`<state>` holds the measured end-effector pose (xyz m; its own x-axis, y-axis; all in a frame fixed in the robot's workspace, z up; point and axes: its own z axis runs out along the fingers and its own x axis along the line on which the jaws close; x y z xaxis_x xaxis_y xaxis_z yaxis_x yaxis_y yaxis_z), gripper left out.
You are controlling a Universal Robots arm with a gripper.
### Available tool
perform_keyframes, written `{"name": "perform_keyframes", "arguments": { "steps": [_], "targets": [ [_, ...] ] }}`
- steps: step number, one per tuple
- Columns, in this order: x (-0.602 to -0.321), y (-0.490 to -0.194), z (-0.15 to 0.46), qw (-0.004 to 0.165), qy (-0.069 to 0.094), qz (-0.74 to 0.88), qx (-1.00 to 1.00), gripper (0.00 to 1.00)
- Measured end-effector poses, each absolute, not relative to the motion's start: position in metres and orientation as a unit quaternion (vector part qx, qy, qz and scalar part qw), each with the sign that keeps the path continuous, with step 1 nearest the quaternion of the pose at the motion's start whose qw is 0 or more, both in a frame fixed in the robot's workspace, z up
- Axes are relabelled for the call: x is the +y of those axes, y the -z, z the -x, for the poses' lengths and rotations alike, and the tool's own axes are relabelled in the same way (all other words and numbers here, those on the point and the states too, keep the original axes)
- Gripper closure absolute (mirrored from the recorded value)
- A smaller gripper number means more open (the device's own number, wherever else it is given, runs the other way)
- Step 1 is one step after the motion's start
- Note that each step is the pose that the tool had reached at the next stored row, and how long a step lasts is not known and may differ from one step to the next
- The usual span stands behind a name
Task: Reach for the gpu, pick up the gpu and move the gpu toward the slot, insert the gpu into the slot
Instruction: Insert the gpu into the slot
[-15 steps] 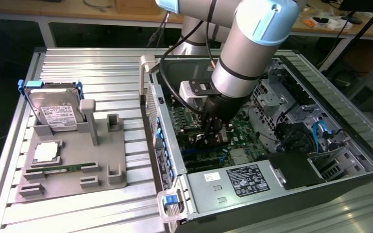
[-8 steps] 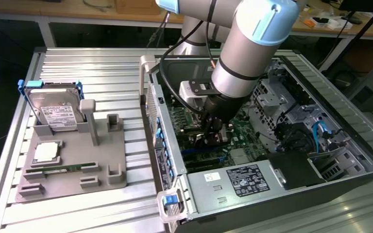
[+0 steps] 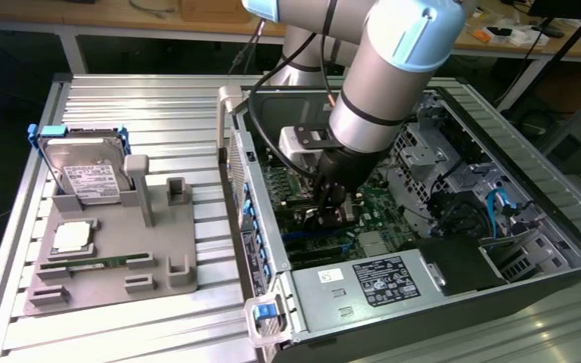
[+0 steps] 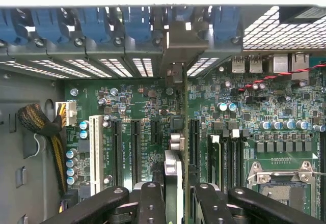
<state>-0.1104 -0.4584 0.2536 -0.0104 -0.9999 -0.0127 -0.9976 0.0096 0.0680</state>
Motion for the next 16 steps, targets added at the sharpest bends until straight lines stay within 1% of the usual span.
{"name": "perform_keyframes", "arguments": {
  "steps": [16],
  "targets": [
    [-0.4584, -0.2473, 0.1104, 0.019, 0.029, -0.703, -0.71, 0.73]
  ]
}}
